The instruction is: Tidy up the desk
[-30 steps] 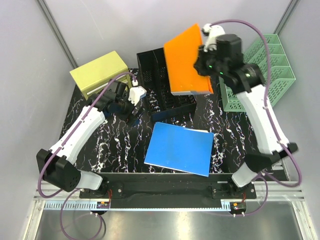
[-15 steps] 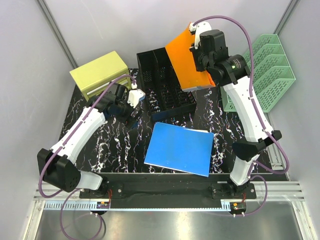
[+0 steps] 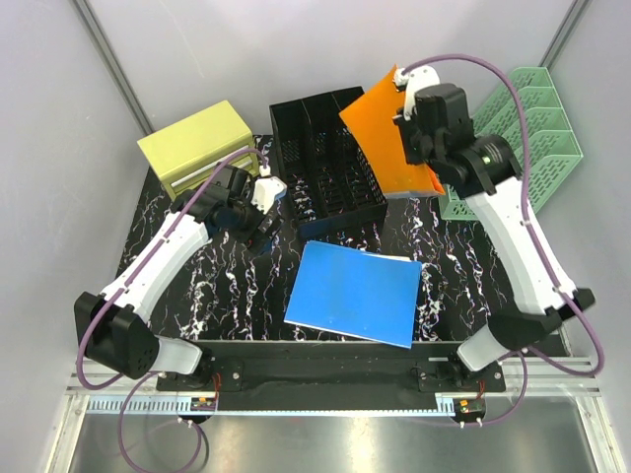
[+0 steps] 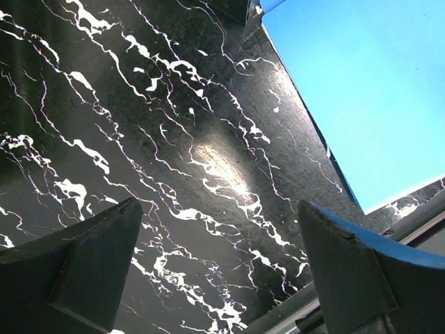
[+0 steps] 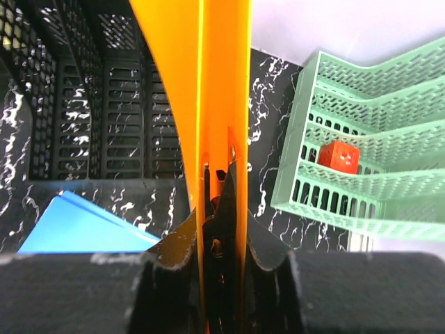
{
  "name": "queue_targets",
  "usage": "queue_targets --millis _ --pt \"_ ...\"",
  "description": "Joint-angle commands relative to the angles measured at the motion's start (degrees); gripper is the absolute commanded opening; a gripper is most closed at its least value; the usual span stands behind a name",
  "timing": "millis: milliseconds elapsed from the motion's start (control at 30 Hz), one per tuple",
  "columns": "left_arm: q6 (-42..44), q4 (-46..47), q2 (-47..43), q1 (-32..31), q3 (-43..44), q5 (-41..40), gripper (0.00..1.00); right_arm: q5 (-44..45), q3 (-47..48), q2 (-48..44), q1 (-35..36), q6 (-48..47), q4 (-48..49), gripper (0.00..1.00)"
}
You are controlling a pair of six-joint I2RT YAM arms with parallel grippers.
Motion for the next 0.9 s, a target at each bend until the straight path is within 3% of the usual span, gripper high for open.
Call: queue_targets --millis 0,533,867 --pt "-0.8 2.3 -1.3 0.2 -0.4 1.0 0.99 0.0 -4.5 -8.2 0.2 1.4 8.7 0.0" --pt "-0.6 2.9 -2.3 0.2 -2.2 -0.4 0.99 -7.5 -11.0 -9.0 0.2 3.8 12.1 0.0" --pt "-0.5 3.6 -2.7 0.2 -3.3 -0.7 0.99 -8.2 -11.9 -4.1 0.2 3.2 15.3 0.0"
